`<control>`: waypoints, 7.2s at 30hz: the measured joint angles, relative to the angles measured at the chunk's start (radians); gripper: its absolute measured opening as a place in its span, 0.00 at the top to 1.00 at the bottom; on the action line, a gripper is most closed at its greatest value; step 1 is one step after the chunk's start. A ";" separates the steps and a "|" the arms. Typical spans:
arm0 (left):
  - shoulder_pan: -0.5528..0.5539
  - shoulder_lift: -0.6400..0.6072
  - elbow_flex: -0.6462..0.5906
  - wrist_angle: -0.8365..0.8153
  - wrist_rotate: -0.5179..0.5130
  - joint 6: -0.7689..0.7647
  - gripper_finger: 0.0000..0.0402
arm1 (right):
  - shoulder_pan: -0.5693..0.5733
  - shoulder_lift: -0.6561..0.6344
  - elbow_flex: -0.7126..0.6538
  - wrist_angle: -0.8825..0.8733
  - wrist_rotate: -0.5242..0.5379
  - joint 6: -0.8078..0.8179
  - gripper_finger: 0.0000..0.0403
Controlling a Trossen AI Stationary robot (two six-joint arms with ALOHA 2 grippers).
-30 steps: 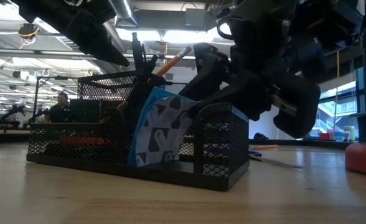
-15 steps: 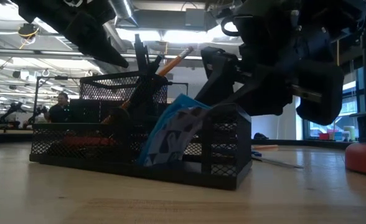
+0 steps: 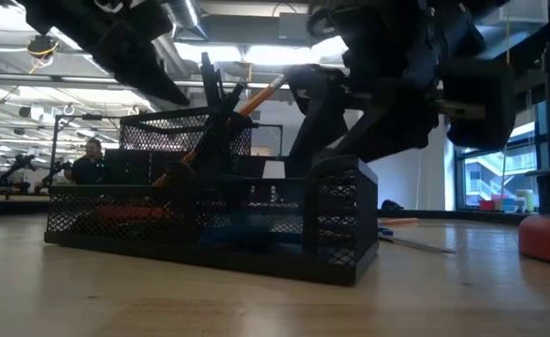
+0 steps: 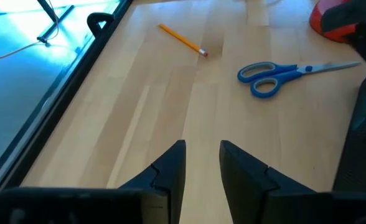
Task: Pick and place office supplies into organizer
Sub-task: Put the blue scissor into the desk organizer
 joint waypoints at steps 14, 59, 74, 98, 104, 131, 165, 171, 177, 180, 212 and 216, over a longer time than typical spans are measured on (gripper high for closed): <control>0.000 0.000 0.000 -0.026 0.000 -0.010 0.77 | -0.024 -0.002 0.081 -0.205 -0.038 0.147 0.58; 0.000 0.000 0.000 -0.041 -0.022 -0.175 0.77 | -0.209 -0.018 0.080 -0.459 0.275 1.386 0.67; -0.001 0.000 0.000 -0.057 -0.022 -0.152 0.77 | -0.209 -0.018 0.081 -0.462 0.217 1.332 0.69; -0.001 0.000 0.000 -0.056 -0.022 -0.086 0.77 | -0.208 -0.018 0.081 -0.430 0.223 1.445 0.44; -0.001 0.000 0.000 -0.056 -0.022 -0.086 0.77 | -0.208 -0.018 0.081 -0.449 0.277 1.506 0.44; -0.001 0.000 0.000 -0.063 -0.022 -0.087 0.77 | -0.201 0.049 0.081 -0.472 0.282 1.597 0.44; -0.001 0.000 0.000 -0.064 -0.022 -0.104 0.77 | -0.201 0.077 0.082 -0.488 0.282 1.313 0.45; -0.001 0.000 0.000 -0.064 -0.022 -0.104 0.77 | -0.203 0.077 0.080 -0.490 0.289 1.278 0.60; -0.001 0.000 0.000 -0.064 -0.022 -0.104 0.77 | -0.203 0.078 0.080 -0.484 0.289 1.215 0.81; -0.001 0.000 0.000 -0.064 -0.022 -0.104 0.77 | -0.203 0.078 0.080 -0.481 0.286 1.201 0.82; -0.032 0.047 0.000 0.160 0.091 0.073 0.77 | -0.202 0.080 0.432 -0.423 0.544 0.482 0.82; -0.046 0.104 0.000 0.217 0.077 0.199 0.75 | -0.202 0.080 0.439 -0.441 0.442 0.464 0.82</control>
